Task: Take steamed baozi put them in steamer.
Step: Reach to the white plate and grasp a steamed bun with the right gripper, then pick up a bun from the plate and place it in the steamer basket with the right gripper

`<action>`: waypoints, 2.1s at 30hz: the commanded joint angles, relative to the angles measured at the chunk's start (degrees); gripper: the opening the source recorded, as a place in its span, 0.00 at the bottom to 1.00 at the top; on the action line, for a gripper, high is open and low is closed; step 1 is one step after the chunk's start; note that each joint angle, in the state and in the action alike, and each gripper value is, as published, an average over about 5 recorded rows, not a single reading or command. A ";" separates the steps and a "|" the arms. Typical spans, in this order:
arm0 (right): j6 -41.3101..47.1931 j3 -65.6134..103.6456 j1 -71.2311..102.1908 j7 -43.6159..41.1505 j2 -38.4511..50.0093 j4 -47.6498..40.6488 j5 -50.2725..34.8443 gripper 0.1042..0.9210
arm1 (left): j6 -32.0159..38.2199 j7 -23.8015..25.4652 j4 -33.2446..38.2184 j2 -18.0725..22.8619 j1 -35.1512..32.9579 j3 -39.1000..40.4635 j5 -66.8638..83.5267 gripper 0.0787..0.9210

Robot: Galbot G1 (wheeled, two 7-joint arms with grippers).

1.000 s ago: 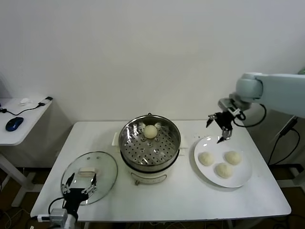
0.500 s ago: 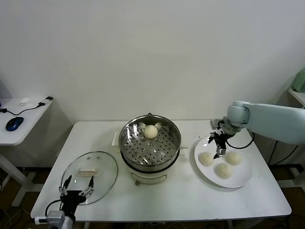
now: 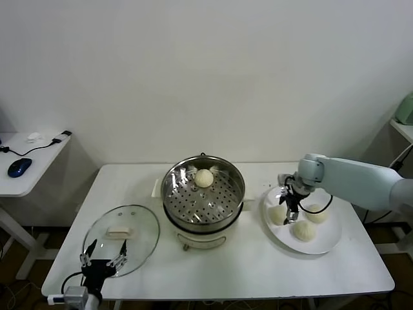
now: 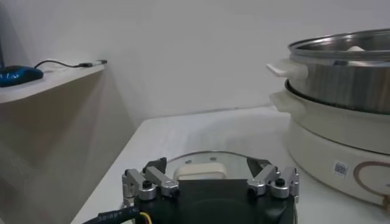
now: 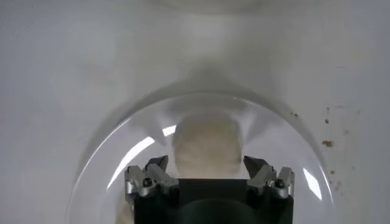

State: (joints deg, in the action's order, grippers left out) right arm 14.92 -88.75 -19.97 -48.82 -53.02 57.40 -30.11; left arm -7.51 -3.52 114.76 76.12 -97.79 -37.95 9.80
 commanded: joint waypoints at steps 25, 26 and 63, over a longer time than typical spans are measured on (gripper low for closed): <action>0.93 -12.79 -45.13 -12.72 -10.01 13.36 -26.62 0.70 | -0.58 -0.07 3.05 -0.58 -1.10 0.84 -0.55 0.88; 2.26 -12.03 -46.19 -11.94 -11.99 14.72 -28.84 0.70 | -0.66 -0.04 3.20 -0.60 -1.09 0.92 -0.58 0.88; 15.78 -2.47 -12.70 8.45 -34.97 0.80 -24.75 0.75 | -0.68 0.16 3.39 -0.05 -0.22 1.37 -0.20 0.88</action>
State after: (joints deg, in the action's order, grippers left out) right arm 29.96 -91.97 -35.78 -41.70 -86.50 60.94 -55.91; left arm -8.16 -3.38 118.28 76.08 -98.10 -36.62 9.58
